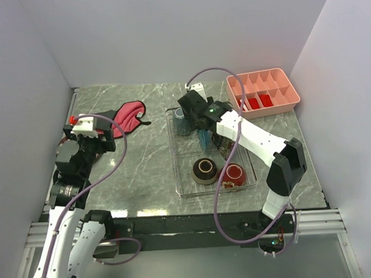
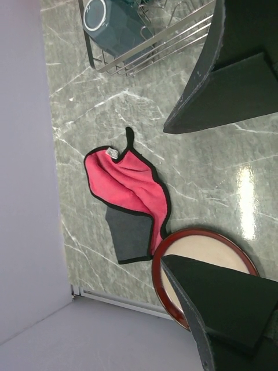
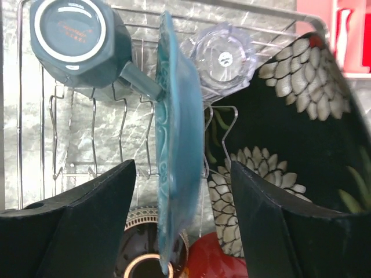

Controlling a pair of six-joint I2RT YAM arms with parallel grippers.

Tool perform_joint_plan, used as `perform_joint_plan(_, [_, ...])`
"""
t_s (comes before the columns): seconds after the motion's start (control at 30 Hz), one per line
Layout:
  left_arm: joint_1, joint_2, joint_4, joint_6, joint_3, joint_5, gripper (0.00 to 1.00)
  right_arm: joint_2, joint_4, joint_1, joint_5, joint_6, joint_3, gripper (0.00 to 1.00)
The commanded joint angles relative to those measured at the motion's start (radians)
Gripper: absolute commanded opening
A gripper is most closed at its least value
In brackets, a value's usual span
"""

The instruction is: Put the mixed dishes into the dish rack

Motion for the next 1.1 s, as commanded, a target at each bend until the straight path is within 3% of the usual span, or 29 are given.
perform_joint_plan(0.0, [0.005,0.053,0.011,0.035,0.03,-0.023,0.92,-0.125,0.004,0.006,0.051,-0.043,0.081,0.76])
perform_joint_plan(0.23, [0.007,0.152,-0.067,0.162,0.049,-0.1,0.94,-0.243,0.033,0.007,0.067,-0.077,0.077,0.81])
perform_joint_plan(0.33, [0.022,0.189,-0.121,0.23,0.052,-0.1,0.94,-0.316,0.079,0.004,0.084,-0.075,0.017,0.9])
perform_joint_plan(0.47, [0.102,0.25,-0.197,0.278,0.075,-0.082,0.93,-0.404,0.134,0.006,0.058,-0.104,-0.077,0.97])
perform_joint_plan(0.6, [0.261,0.332,-0.288,0.329,0.125,-0.014,0.91,-0.453,0.165,0.006,-0.091,-0.15,-0.112,1.0])
perform_joint_plan(0.77, [0.295,0.47,-0.32,0.383,0.107,-0.007,0.81,-0.499,0.293,0.004,-0.194,-0.189,-0.18,1.0])
perform_joint_plan(1.07, [0.303,0.746,-0.185,0.385,0.104,0.01,0.64,-0.462,0.311,0.007,-0.263,-0.157,-0.127,1.0])
